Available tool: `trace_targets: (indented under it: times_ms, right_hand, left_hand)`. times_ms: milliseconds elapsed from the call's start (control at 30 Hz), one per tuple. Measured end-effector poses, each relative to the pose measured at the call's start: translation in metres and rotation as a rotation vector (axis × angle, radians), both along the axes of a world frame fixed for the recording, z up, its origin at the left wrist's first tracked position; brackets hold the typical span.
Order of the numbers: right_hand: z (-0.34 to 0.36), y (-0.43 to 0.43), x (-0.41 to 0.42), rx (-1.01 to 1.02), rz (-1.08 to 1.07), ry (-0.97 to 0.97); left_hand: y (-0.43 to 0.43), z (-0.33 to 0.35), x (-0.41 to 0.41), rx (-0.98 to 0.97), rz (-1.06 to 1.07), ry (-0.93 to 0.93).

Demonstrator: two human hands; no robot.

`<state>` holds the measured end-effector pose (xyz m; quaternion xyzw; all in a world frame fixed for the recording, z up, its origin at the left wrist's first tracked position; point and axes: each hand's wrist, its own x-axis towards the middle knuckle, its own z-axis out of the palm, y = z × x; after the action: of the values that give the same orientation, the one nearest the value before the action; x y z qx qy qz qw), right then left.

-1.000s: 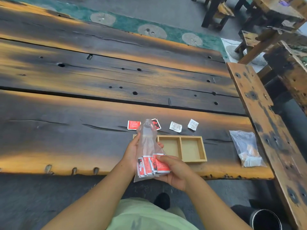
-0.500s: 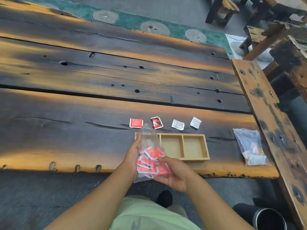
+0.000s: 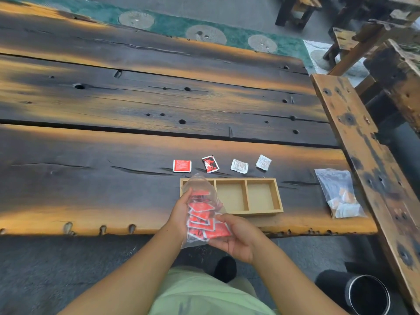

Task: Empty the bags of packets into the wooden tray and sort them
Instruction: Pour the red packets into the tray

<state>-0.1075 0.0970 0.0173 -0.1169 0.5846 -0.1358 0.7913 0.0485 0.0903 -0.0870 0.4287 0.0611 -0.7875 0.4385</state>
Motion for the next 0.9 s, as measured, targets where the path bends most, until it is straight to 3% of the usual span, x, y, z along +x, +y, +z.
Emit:
trace_targets:
  times_ms: [433, 600, 767, 900]
  right_hand:
    - [0.01, -0.008, 0.0, -0.008, -0.021, -0.118]
    - [0.014, -0.007, -0.001, 0.013, -0.059, -0.131]
    - [0.02, -0.008, -0.003, 0.029, -0.071, -0.145]
    - [0.028, -0.01, -0.002, 0.032, -0.051, -0.165]
  left_hand:
    - [-0.002, 0.008, 0.005, -0.057, 0.016, -0.24]
    - [-0.001, 0.022, -0.002, -0.064, 0.082, -0.207]
    - [0.006, 0.038, -0.008, -0.014, 0.169, 0.015]
    - [0.006, 0.048, -0.01, 0.011, 0.222, 0.034]
